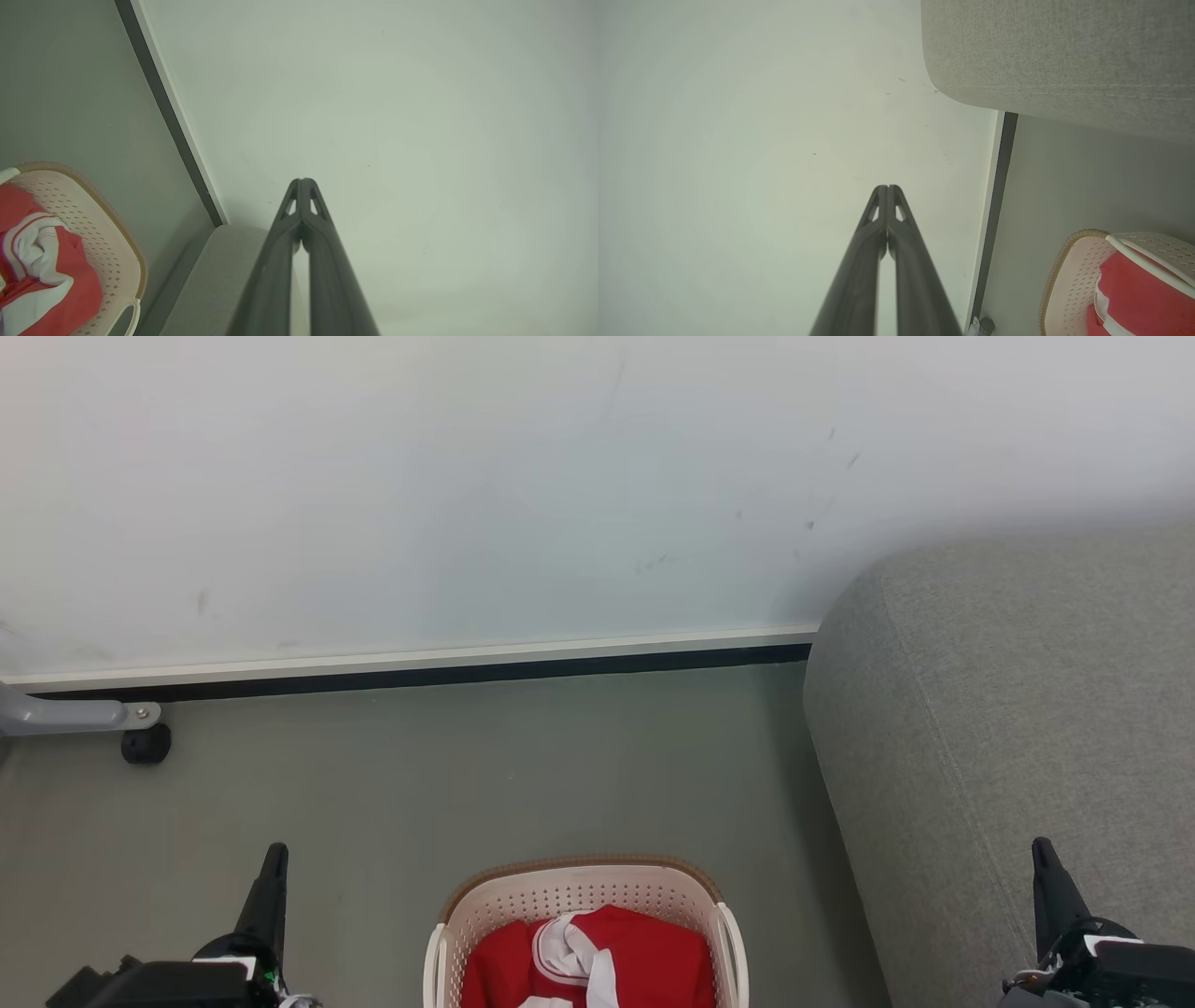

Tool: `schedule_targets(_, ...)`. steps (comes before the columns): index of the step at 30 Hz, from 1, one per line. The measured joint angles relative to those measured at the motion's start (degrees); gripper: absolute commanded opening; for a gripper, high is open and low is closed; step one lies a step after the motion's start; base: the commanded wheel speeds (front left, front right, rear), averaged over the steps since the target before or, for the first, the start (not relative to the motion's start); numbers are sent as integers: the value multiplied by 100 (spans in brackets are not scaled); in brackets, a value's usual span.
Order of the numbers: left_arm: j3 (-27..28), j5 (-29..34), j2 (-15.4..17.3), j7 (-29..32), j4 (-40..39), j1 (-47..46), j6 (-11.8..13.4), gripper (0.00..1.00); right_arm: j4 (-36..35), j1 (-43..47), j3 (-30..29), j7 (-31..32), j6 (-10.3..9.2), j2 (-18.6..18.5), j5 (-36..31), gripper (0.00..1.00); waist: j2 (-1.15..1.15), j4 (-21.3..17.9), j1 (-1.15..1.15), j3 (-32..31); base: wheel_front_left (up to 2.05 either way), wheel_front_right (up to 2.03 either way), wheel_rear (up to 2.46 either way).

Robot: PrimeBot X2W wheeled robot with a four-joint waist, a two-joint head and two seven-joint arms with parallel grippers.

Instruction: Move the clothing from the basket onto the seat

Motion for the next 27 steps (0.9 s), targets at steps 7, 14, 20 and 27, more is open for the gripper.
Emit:
schedule_targets(7, 0, 0, 0, 0, 0, 0, 0, 0, 0, 0, 0, 0, 0, 0, 0, 0, 0, 0, 0, 0, 0, 0, 0)
schedule_targets(14, 0, 0, 0, 0, 0, 0, 0, 0, 0, 0, 0, 0, 0, 0, 0, 0, 0, 0, 0, 0, 0, 0, 0)
schedule_targets(20, 0, 0, 0, 0, 0, 0, 0, 0, 0, 0, 0, 0, 0, 0, 0, 0, 0, 0, 0, 0, 0, 0, 0)
schedule_targets(27, 0, 0, 0, 0, 0, 0, 0, 0, 0, 0, 0, 0, 0, 0, 0, 0, 0, 0, 0, 0, 0, 0, 0)
